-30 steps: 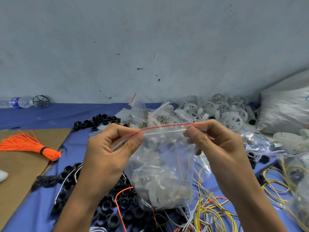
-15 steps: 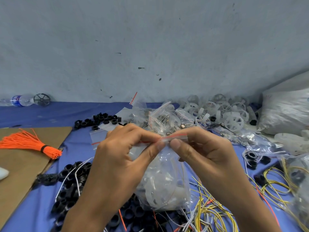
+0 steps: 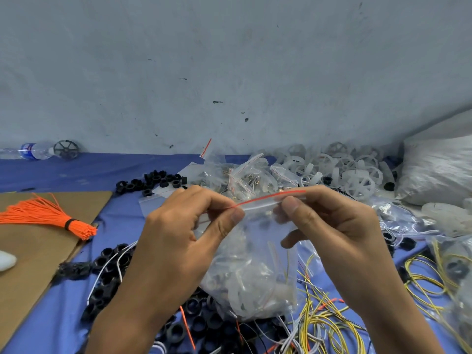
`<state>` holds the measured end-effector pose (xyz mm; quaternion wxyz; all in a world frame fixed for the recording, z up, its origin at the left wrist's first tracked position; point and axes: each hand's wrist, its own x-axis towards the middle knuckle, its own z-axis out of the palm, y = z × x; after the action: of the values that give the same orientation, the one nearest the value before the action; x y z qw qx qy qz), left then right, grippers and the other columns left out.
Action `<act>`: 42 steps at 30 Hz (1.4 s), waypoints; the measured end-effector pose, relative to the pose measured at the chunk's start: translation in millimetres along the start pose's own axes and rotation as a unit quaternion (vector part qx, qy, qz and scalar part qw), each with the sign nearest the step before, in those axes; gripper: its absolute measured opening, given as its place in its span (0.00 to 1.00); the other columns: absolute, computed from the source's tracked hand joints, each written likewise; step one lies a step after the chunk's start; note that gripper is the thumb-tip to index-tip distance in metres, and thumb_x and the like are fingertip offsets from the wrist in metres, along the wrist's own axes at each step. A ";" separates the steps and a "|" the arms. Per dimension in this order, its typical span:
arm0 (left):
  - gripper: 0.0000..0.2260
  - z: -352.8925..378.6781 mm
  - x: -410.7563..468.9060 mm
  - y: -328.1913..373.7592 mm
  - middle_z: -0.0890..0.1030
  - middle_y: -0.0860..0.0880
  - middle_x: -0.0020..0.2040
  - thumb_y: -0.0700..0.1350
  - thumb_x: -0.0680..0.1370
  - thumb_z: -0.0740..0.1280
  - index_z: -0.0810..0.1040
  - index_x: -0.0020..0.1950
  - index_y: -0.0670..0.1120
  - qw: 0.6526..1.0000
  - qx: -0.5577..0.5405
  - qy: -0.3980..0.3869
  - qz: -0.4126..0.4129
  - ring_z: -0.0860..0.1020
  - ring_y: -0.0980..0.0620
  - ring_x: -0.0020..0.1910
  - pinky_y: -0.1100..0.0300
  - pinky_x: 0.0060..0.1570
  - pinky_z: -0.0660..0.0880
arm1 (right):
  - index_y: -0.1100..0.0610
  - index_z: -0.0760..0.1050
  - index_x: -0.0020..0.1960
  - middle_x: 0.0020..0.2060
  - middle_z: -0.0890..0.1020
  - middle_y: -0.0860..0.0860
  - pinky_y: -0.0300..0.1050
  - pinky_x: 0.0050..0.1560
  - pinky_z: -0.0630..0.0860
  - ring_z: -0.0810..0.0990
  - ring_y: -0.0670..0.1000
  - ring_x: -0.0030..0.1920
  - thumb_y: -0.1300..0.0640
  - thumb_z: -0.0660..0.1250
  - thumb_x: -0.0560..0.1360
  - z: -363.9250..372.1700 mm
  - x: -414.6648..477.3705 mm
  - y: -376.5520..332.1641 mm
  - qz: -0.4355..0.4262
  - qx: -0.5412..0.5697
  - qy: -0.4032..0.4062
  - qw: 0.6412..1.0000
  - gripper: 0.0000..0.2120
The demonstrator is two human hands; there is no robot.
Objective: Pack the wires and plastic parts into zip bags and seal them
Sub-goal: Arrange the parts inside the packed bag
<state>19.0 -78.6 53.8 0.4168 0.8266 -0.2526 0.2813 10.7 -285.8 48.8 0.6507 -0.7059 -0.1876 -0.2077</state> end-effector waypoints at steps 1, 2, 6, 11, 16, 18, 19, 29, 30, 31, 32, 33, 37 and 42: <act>0.08 0.0 0.4 0.4 0.77 0.59 0.42 0.60 0.78 0.67 0.79 0.45 0.57 1.000 0.002 -0.003 0.001 0.75 0.58 0.43 0.71 0.40 0.68 | 0.55 0.84 0.48 0.38 0.84 0.56 0.46 0.35 0.81 0.83 0.57 0.38 0.55 0.69 0.75 -0.3 0.0 -0.2 0.003 0.002 0.001 1.000 0.06; 0.10 -0.2 0.7 0.7 0.76 0.58 0.40 0.61 0.77 0.67 0.79 0.44 0.57 1.000 0.009 -0.004 0.001 0.75 0.58 0.41 0.71 0.39 0.68 | 0.55 0.84 0.48 0.38 0.84 0.56 0.45 0.36 0.81 0.83 0.56 0.40 0.55 0.68 0.74 -0.5 -0.1 -0.1 0.004 0.005 -0.002 1.000 0.07; 0.17 3.3 -1.7 6.9 0.71 0.58 0.34 0.65 0.77 0.65 0.73 0.38 0.54 1.000 0.009 0.000 -0.011 0.70 0.59 0.32 0.71 0.32 0.63 | 0.56 0.84 0.47 0.37 0.84 0.57 0.44 0.36 0.80 0.83 0.54 0.39 0.52 0.69 0.73 -3.3 0.5 -1.9 -0.002 0.013 -0.007 1.000 0.09; 0.20 31.3 -10.7 33.4 0.63 0.54 0.28 0.66 0.80 0.58 0.63 0.38 0.52 0.999 -0.041 -0.027 0.023 0.61 0.58 0.25 0.65 0.27 0.58 | 0.60 0.81 0.44 0.35 0.81 0.61 0.41 0.39 0.77 0.78 0.57 0.36 0.45 0.73 0.70 -18.7 2.2 -5.6 0.013 0.062 -0.036 0.997 0.18; 0.16 31.5 -9.4 33.5 0.60 0.56 0.27 0.62 0.83 0.56 0.61 0.38 0.57 0.996 -0.074 -0.030 0.028 0.61 0.54 0.25 0.61 0.26 0.58 | 0.60 0.80 0.46 0.37 0.81 0.62 0.41 0.40 0.76 0.78 0.58 0.38 0.40 0.73 0.70 -21.2 1.7 -3.6 0.020 0.054 -0.065 0.996 0.22; 0.15 27.5 -7.4 30.6 0.62 0.58 0.28 0.62 0.83 0.56 0.61 0.40 0.57 0.998 -0.029 -0.032 0.035 0.63 0.55 0.27 0.60 0.26 0.60 | 0.57 0.81 0.46 0.36 0.82 0.59 0.40 0.41 0.77 0.79 0.54 0.37 0.42 0.73 0.71 -20.0 1.6 -3.5 0.013 0.042 -0.060 0.997 0.18; 0.15 26.1 -6.5 29.4 0.63 0.58 0.29 0.62 0.83 0.55 0.60 0.40 0.57 0.999 0.006 -0.034 0.039 0.63 0.56 0.28 0.59 0.26 0.62 | 0.56 0.81 0.46 0.36 0.82 0.57 0.40 0.40 0.78 0.80 0.53 0.37 0.43 0.72 0.71 -19.7 1.4 -4.1 0.010 0.028 -0.057 0.998 0.16; 0.11 29.2 -9.6 31.8 0.63 0.53 0.25 0.60 0.83 0.55 0.69 0.48 0.55 0.997 -0.013 -0.071 0.018 0.68 0.50 0.27 0.59 0.27 0.60 | 0.52 0.83 0.46 0.37 0.85 0.48 0.35 0.39 0.78 0.81 0.45 0.37 0.40 0.70 0.72 -12.8 -0.7 -12.7 -0.015 0.005 -0.106 0.994 0.15; 0.11 28.9 -9.2 31.8 0.64 0.53 0.26 0.60 0.82 0.55 0.69 0.48 0.55 0.997 -0.017 -0.076 0.018 0.68 0.51 0.28 0.58 0.27 0.60 | 0.52 0.83 0.46 0.38 0.85 0.49 0.35 0.39 0.77 0.81 0.45 0.37 0.42 0.70 0.73 -13.4 -0.5 -11.8 -0.017 0.000 -0.105 0.994 0.13; 0.12 28.1 -8.0 30.5 0.66 0.54 0.26 0.61 0.82 0.56 0.70 0.48 0.54 0.996 -0.019 -0.080 0.014 0.68 0.52 0.28 0.59 0.27 0.61 | 0.52 0.83 0.46 0.38 0.85 0.49 0.35 0.38 0.77 0.80 0.45 0.37 0.44 0.69 0.74 -13.8 -0.2 -10.4 -0.021 -0.005 -0.100 0.995 0.12; 0.14 25.9 -7.4 28.0 0.68 0.56 0.27 0.62 0.81 0.56 0.71 0.48 0.54 0.996 -0.025 -0.084 0.007 0.68 0.54 0.27 0.60 0.27 0.61 | 0.53 0.83 0.46 0.38 0.85 0.50 0.35 0.38 0.77 0.80 0.46 0.36 0.46 0.69 0.74 -14.4 0.0 -8.2 -0.022 -0.010 -0.093 0.995 0.11; 0.15 23.2 -6.5 24.4 0.69 0.57 0.28 0.63 0.80 0.57 0.71 0.47 0.53 0.996 -0.031 -0.086 -0.002 0.67 0.56 0.26 0.63 0.27 0.60 | 0.54 0.82 0.46 0.37 0.84 0.50 0.36 0.37 0.77 0.80 0.46 0.36 0.47 0.69 0.74 -15.0 0.8 -5.8 -0.021 -0.012 -0.080 0.997 0.10; 0.14 8.3 -5.3 7.0 0.79 0.59 0.35 0.66 0.77 0.63 0.74 0.42 0.57 0.996 -0.044 -0.070 -0.039 0.76 0.60 0.28 0.70 0.27 0.68 | 0.54 0.82 0.45 0.33 0.82 0.49 0.39 0.36 0.76 0.78 0.49 0.33 0.47 0.69 0.75 -19.4 4.6 1.4 -0.019 -0.023 0.005 1.000 0.10; 0.12 -3.8 -1.1 -13.8 0.82 0.56 0.41 0.65 0.75 0.69 0.79 0.48 0.58 0.994 -0.058 -0.028 -0.089 0.80 0.51 0.38 0.49 0.38 0.79 | 0.53 0.82 0.44 0.33 0.82 0.48 0.41 0.33 0.75 0.78 0.48 0.32 0.52 0.69 0.76 -24.2 7.5 6.1 -0.012 -0.010 0.043 0.999 0.06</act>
<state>26.3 -68.0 47.4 0.4803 0.8277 -0.2055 0.2050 19.0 -310.4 49.3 0.6488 -0.7004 -0.1657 -0.2470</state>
